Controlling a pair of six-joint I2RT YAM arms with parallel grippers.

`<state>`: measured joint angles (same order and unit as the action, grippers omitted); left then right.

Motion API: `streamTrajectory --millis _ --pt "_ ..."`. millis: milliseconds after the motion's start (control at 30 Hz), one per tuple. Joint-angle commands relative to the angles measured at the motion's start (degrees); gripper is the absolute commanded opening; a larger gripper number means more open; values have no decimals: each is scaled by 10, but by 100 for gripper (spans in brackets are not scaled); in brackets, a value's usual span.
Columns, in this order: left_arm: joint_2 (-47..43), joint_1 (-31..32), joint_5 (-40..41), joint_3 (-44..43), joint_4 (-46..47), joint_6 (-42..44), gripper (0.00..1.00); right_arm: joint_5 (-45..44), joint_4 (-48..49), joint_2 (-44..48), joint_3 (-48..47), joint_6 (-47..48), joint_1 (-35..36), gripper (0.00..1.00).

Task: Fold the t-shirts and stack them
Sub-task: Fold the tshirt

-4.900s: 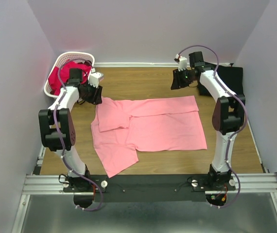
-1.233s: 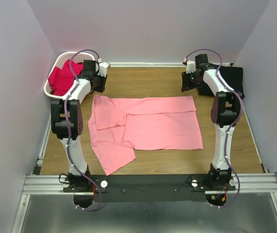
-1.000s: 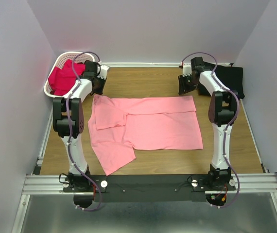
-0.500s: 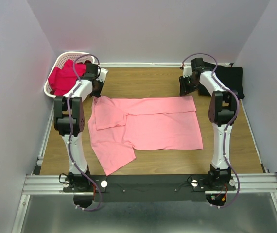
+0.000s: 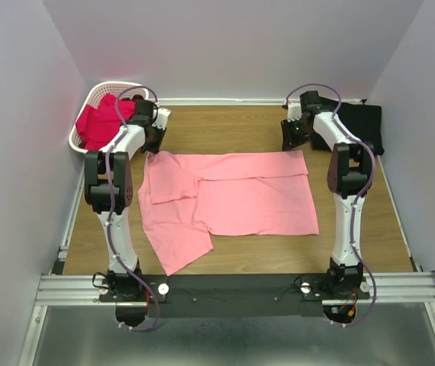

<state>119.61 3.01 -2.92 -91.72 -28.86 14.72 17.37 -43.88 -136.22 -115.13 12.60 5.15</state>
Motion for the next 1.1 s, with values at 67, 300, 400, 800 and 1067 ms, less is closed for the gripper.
streamTrajectory --millis 67,300,400,800,1067 --pt "5 -2 -7 -14 -4 -2 39 -20 -14 -17 11 13 0 40" --pt "10 -5 43 -12 -2 10 38 -25 -15 -19 13 15 1 40" --pt "12 -10 50 -11 -4 16 28 -26 -15 -19 11 14 0 40" --pt "11 -26 59 -21 -8 28 0 -30 -14 -20 14 15 0 39" --pt "-6 -52 35 -36 2 4 0 -36 -14 -22 17 16 0 39"
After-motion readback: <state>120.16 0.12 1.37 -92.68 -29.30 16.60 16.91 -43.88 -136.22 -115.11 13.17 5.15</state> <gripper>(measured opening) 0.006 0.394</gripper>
